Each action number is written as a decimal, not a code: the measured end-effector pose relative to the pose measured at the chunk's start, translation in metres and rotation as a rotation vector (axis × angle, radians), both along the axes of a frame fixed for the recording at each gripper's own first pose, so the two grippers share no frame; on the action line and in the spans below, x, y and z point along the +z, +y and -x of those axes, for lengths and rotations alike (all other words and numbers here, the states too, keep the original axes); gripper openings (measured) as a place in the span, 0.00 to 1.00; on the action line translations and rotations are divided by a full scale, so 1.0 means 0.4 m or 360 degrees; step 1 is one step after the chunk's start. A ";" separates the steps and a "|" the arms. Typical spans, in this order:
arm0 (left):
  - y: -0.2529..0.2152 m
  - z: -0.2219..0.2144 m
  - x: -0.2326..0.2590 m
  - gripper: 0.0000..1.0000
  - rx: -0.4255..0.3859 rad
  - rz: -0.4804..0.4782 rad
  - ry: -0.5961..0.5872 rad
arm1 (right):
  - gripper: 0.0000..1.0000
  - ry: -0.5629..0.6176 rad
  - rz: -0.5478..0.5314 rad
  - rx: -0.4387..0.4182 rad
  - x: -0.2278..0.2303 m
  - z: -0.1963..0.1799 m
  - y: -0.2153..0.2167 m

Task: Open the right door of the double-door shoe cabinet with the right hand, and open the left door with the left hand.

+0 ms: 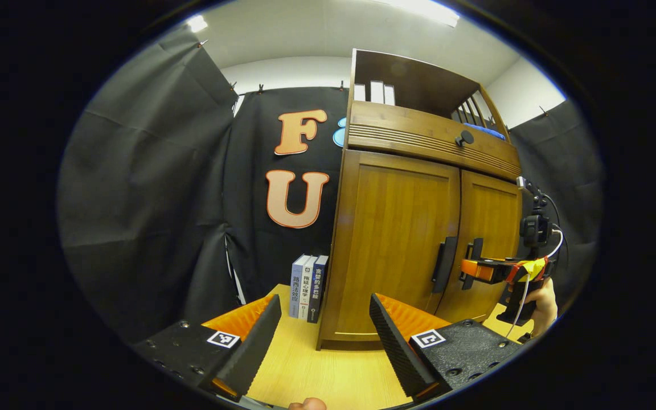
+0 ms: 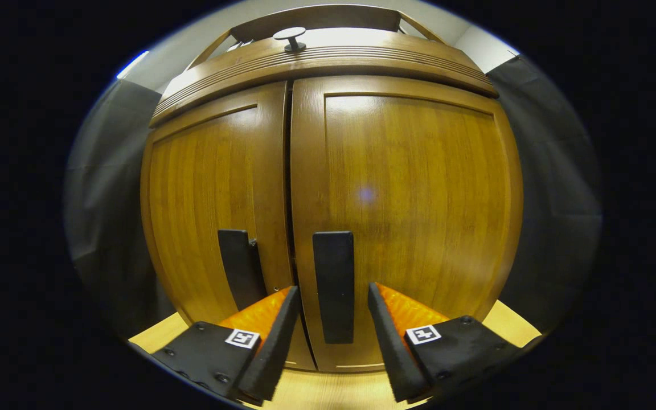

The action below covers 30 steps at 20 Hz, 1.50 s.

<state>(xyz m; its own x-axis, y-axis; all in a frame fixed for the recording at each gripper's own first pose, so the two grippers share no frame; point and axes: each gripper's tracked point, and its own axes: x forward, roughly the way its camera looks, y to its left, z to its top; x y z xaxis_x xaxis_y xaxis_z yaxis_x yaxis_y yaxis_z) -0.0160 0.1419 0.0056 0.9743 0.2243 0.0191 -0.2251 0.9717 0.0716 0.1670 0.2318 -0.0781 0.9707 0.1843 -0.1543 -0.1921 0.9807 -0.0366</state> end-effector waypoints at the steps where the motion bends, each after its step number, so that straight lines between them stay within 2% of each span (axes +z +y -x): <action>1: 0.008 0.000 -0.003 0.94 0.0005 0.0005 -0.0002 | 0.69 -0.0004 0.0000 -0.0006 -0.002 -0.008 0.000; 2: 0.015 0.001 -0.004 0.94 0.0013 0.0010 -0.0002 | 0.63 -0.0005 0.0001 -0.0009 0.002 -0.009 0.000; 3: 0.022 0.001 -0.006 0.94 0.0023 0.0014 0.0001 | 0.63 -0.0003 0.0008 -0.0011 -0.001 -0.011 0.001; 4: 0.028 -0.001 -0.009 0.94 0.0031 0.0017 0.0002 | 0.69 0.0001 0.0013 -0.0001 -0.003 -0.009 0.002; 5: 0.032 -0.001 -0.009 0.94 0.0035 0.0019 0.0002 | 0.69 -0.0003 0.0020 0.0004 -0.006 -0.011 0.004; 6: 0.033 0.000 -0.012 0.94 0.0036 0.0022 0.0001 | 0.63 -0.0020 0.0033 -0.0036 -0.002 -0.016 -0.007; 8: 0.035 0.004 -0.012 0.94 0.0035 0.0026 0.0001 | 0.31 -0.0019 0.0026 -0.0044 -0.001 -0.019 -0.007; 9: 0.035 0.006 -0.010 0.94 0.0033 0.0027 0.0001 | 0.37 -0.0007 0.0025 -0.0047 -0.002 -0.010 -0.010; 10: 0.036 0.007 -0.012 0.94 0.0035 0.0025 0.0001 | 0.36 -0.0011 0.0020 -0.0045 -0.001 -0.012 -0.008; 13: 0.035 0.019 -0.004 0.94 0.0038 0.0032 -0.0008 | 0.46 -0.0011 0.0044 -0.0049 -0.004 -0.009 -0.012; 14: 0.034 0.024 -0.001 0.94 0.0039 0.0035 -0.0014 | 0.29 -0.0012 0.0052 -0.0043 -0.001 -0.008 -0.014; 15: 0.035 0.029 0.002 0.94 0.0043 0.0038 -0.0017 | 0.29 -0.0009 0.0046 -0.0035 0.001 -0.006 -0.013; 16: 0.036 0.034 0.003 0.94 0.0048 0.0040 -0.0020 | 0.41 -0.0001 0.0040 -0.0027 0.002 -0.003 -0.012; 17: 0.036 0.038 0.005 0.94 0.0053 0.0041 -0.0023 | 0.41 0.0004 0.0033 -0.0021 0.004 0.000 -0.012; 18: 0.035 0.043 0.008 0.94 0.0055 0.0043 -0.0025 | 0.29 0.0010 0.0030 -0.0016 0.005 0.005 -0.014; 22: 0.018 0.070 0.020 0.94 0.0051 0.0051 -0.0037 | 0.35 -0.0002 0.0021 0.0009 0.008 0.032 -0.024; 25: 0.004 0.092 0.034 0.94 0.0052 0.0040 -0.0051 | 0.35 -0.0009 0.0017 0.0029 0.007 0.069 -0.042; 26: -0.002 0.103 0.039 0.92 0.0051 0.0038 -0.0057 | 0.35 -0.0009 0.0015 0.0035 0.008 0.076 -0.044; 30: -0.028 0.130 0.055 0.94 0.0044 0.0022 -0.0072 | 0.35 -0.0021 0.0009 0.0067 0.015 0.129 -0.070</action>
<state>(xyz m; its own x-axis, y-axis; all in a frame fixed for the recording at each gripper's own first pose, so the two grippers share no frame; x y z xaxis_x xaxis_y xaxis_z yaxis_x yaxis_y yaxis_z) -0.0680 0.1307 0.0276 0.9660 0.2516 0.0598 -0.2545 0.9659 0.0476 0.1155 0.2037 -0.0721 0.9641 0.2240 -0.1428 -0.2324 0.9716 -0.0449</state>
